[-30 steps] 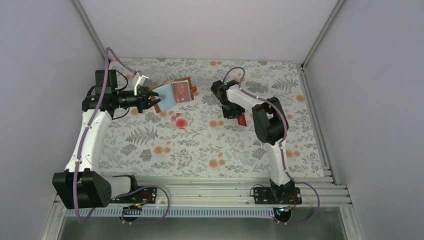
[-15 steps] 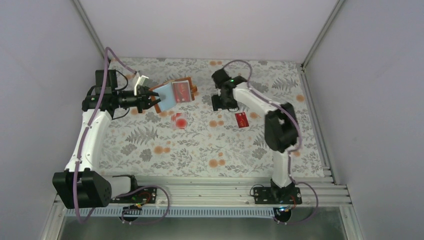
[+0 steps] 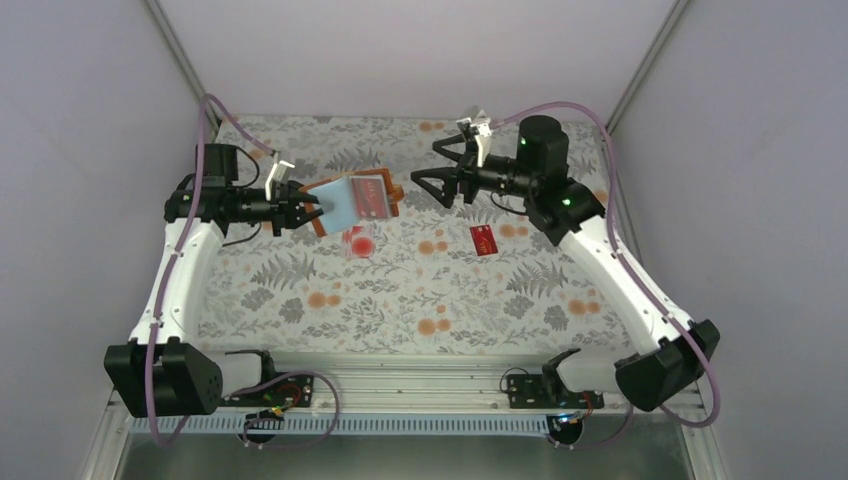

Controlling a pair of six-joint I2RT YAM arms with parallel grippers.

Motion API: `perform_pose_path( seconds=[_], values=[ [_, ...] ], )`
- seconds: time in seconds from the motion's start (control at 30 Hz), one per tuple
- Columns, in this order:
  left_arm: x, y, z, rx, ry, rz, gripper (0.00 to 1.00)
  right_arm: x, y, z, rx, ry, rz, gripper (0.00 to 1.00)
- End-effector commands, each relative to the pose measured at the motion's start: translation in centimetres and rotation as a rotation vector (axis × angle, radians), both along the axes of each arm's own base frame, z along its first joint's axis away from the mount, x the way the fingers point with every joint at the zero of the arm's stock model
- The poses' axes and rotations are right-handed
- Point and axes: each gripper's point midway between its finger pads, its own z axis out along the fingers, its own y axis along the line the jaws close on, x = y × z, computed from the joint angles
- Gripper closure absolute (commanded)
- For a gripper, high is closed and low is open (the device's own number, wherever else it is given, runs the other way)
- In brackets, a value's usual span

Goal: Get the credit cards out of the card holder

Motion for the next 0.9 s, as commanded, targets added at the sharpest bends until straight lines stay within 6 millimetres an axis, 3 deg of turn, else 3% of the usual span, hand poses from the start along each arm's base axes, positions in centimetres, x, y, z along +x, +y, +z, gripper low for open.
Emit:
perform_pose_path(
  seconds=[0.0,0.27,0.4,0.47,0.57,0.63,0.87],
  values=[
    [-2.0,-0.6,2.6,-0.079,-0.100,-0.097,0.98,-0.3,2.6,-2.1,0.004,0.016,0.149,0.01],
    [-1.8,-0.6,2.3,-0.065,-0.097,-0.086,0.98,-3.2,5.3,-3.1,-0.030,-0.017,0.325,0.03],
    [-1.9,-0.6,2.3,-0.067,-0.099,-0.088,0.98,-5.3,5.4,-4.0,-0.047,-0.017,0.448,0.06],
    [-1.9,-0.6,2.3,-0.068,-0.096,-0.088,0.98,-4.6,5.4,-4.2,-0.064,-0.010,0.411,0.14],
    [-1.9,-0.6,2.3,-0.073,-0.099,-0.092,0.98,-2.5,5.8,-4.3,-0.070,0.014,0.304,0.41],
    [-2.0,-0.6,2.4,-0.073,-0.101,-0.094,0.98,-2.5,6.4,-4.2,-0.062,0.017,0.319,0.52],
    [-2.1,-0.6,2.4,-0.071,-0.103,-0.093,0.98,-2.8,7.9,-5.2,-0.086,0.031,0.345,0.53]
  ],
)
